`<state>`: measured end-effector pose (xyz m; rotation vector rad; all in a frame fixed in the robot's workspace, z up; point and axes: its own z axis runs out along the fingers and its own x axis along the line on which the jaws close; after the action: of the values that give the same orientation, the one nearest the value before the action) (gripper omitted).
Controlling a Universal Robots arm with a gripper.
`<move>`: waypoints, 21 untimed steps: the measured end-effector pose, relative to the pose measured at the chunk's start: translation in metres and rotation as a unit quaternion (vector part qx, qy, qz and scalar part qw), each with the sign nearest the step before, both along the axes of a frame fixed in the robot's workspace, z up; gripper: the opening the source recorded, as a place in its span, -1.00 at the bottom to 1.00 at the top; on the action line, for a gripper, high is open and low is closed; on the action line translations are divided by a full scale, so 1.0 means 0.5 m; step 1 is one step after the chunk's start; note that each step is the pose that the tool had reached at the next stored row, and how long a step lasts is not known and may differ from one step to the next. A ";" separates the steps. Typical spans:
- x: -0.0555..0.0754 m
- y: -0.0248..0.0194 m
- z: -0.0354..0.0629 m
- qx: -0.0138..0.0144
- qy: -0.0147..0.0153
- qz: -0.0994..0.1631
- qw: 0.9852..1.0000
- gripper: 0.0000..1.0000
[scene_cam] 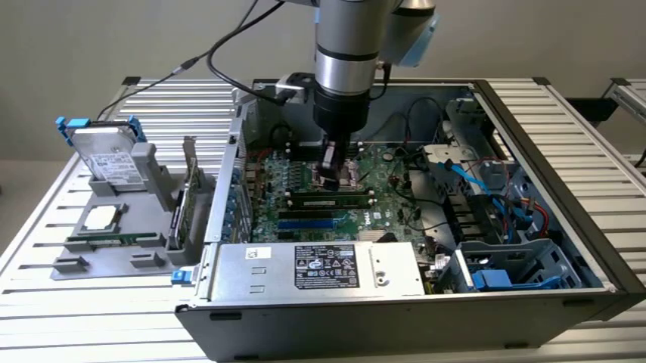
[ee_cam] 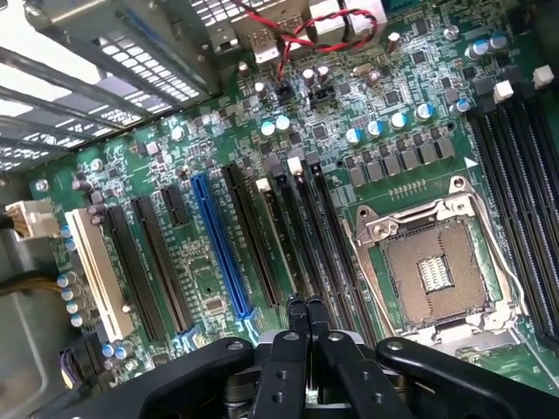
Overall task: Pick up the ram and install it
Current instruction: 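Press down the ram until it locks into place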
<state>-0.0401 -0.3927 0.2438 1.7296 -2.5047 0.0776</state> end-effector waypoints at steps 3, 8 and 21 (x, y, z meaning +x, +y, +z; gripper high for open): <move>0.000 0.0000 0.000 0.000 0.000 -0.022 1.000 -0.80; 0.000 0.0000 0.000 0.000 0.000 -0.059 0.998 -0.80; 0.000 0.0000 0.000 0.000 0.000 -0.154 0.988 -0.80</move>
<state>-0.0401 -0.3927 0.2436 1.3204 -2.7358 0.0540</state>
